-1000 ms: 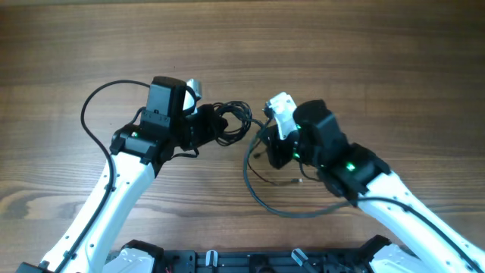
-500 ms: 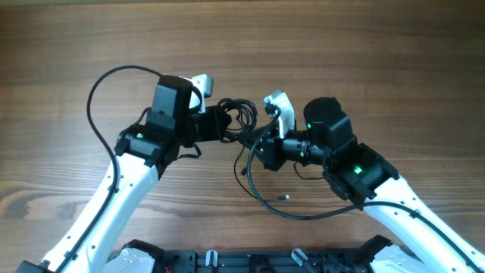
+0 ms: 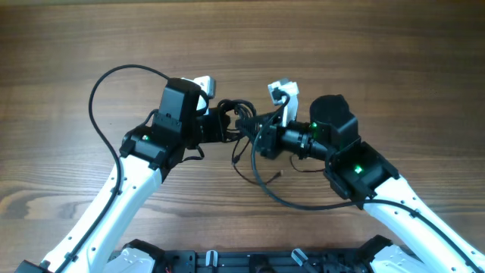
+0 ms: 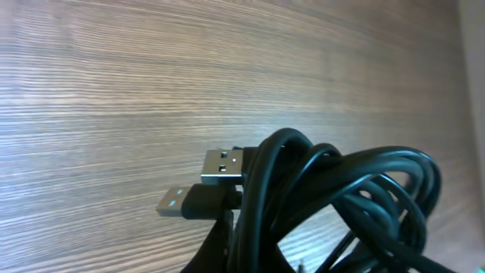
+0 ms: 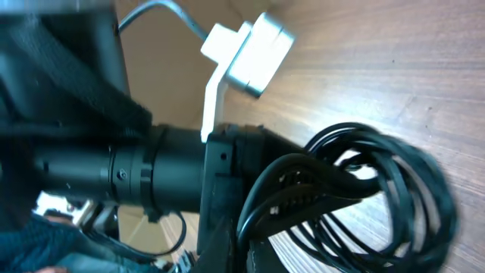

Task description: Untangle cables

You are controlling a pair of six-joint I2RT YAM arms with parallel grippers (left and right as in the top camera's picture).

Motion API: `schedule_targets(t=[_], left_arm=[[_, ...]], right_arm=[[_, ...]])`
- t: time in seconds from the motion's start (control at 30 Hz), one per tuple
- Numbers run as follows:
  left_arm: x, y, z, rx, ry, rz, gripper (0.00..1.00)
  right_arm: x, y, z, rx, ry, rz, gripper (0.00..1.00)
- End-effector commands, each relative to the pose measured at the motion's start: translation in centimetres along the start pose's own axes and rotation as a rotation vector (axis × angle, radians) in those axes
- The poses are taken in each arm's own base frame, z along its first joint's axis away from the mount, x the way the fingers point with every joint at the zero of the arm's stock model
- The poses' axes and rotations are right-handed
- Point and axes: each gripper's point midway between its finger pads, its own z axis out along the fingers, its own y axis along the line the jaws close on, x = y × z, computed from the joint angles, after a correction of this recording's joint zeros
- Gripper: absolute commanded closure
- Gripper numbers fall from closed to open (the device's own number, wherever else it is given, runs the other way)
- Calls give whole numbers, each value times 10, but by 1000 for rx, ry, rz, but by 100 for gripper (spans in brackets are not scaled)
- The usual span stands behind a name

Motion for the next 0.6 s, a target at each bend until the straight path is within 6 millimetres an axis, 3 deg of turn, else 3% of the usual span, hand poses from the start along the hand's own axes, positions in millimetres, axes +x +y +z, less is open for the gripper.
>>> schedule_targets(t=[0.0, 0.17, 0.4, 0.57], left_arm=[[-4, 22, 0, -122, -34, 18, 96], [-4, 14, 1, -80, -28, 16, 96], [-9, -11, 1, 50, -33, 32, 96], [-7, -14, 1, 71, -22, 32, 96]], right_arm=[[-21, 10, -12, -38, -58, 21, 96], [-15, -10, -6, 8, -26, -12, 96], [33, -61, 18, 130, 161, 138, 96], [46, -69, 29, 111, 216, 169, 96]])
